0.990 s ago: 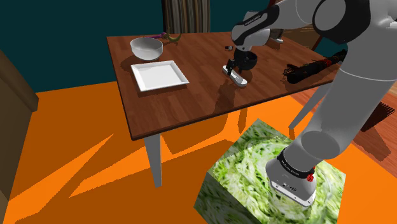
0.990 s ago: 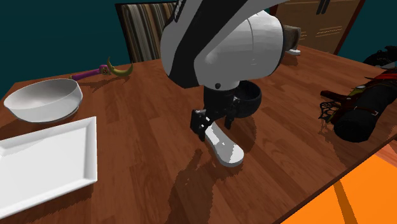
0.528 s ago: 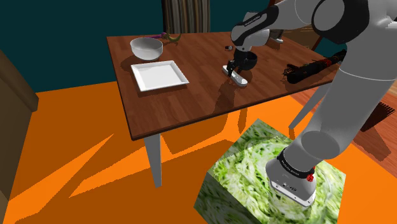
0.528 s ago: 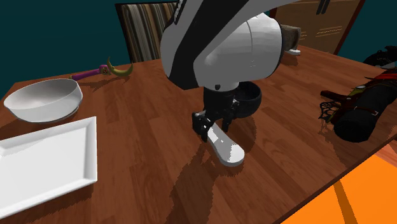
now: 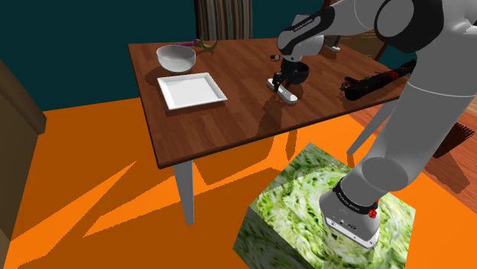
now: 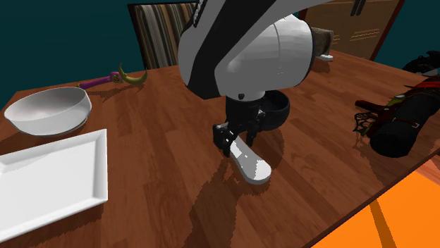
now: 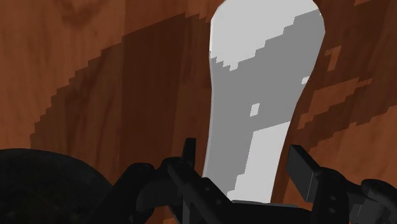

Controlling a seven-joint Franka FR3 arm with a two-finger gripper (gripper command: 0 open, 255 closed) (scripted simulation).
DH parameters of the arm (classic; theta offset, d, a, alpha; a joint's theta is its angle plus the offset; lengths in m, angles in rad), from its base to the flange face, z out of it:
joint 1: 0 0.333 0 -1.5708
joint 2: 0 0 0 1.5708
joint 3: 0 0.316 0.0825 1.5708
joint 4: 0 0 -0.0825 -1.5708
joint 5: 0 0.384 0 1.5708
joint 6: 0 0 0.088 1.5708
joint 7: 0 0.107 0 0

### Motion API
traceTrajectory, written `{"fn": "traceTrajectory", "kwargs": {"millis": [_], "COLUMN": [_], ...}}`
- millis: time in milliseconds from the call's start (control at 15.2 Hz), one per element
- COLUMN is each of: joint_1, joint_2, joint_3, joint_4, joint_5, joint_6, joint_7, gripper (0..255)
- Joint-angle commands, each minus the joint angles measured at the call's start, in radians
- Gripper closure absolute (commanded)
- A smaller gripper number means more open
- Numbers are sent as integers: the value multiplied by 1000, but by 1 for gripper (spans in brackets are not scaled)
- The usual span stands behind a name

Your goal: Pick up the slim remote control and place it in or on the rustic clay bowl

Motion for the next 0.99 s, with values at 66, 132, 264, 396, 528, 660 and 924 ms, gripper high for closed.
{"fn": "traceTrajectory", "kwargs": {"millis": [66, 132, 264, 396, 528, 660, 924], "joint_1": [1, 2, 4, 6, 7, 9, 11], "joint_2": [-8, -15, -30, -44, -58, -70, -93], "joint_3": [-1, -2, -5, -7, -8, -10, -12], "joint_4": [4, 9, 19, 30, 42, 55, 83], "joint_5": [-4, -9, -17, -25, -32, -38, -50], "joint_6": [-12, -23, -47, -71, -95, -119, -168], "joint_7": [3, 6, 12, 17, 22, 27, 36], "gripper": [255, 255, 255, 255, 255, 255, 255]}}
